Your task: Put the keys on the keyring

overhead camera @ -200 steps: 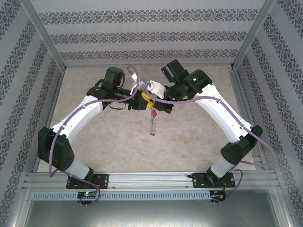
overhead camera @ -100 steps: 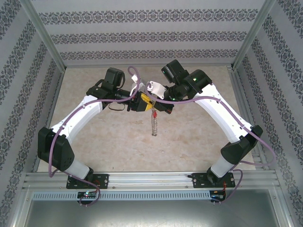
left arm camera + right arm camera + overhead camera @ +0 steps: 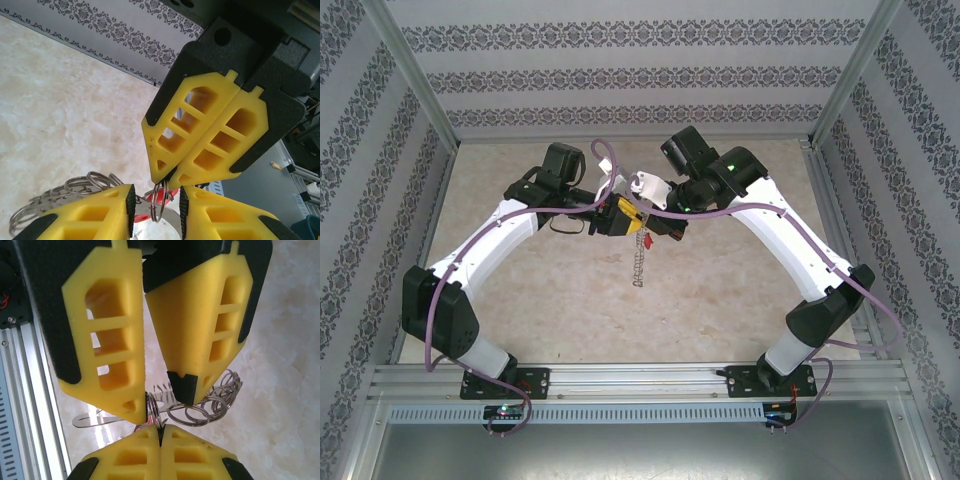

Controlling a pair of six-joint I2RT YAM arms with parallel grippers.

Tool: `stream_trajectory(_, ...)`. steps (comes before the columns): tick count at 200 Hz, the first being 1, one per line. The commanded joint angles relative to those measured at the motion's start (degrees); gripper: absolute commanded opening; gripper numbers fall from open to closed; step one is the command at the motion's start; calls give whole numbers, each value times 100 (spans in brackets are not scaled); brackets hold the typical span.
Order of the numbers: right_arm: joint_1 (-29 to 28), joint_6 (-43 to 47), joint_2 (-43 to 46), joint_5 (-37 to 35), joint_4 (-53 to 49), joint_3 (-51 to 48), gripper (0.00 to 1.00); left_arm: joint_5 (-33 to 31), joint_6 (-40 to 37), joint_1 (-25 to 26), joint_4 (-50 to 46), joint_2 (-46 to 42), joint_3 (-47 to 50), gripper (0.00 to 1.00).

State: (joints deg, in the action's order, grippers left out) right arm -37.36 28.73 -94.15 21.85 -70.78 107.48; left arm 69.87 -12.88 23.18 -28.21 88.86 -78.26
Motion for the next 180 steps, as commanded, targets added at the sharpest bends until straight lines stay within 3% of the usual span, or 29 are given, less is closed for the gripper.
stream_trajectory(1, -83, 34, -130, 83, 337, 129, 0, 150, -258, 211, -216, 98, -144, 32)
stream_trajectory(51, -111, -14, -144, 133, 426, 111, 0, 224, -144, 250, 58, 101, -71, 20)
stream_trajectory(113, 20, -340, -105, 7, 753, 17, 0, 258, 148, 251, 640, -67, 194, 22)
stream_trajectory(126, 45, -384, -73, 9, 823, -14, 0, 238, 179, 254, 710, -92, 245, 19)
stream_trajectory(156, 63, -400, -35, 38, 872, -32, 0, 256, 138, 251, 683, -57, 219, 0)
stream_trajectory(180, 75, -399, -12, 26, 890, -35, 0, 254, 119, 254, 680, -62, 215, 0)
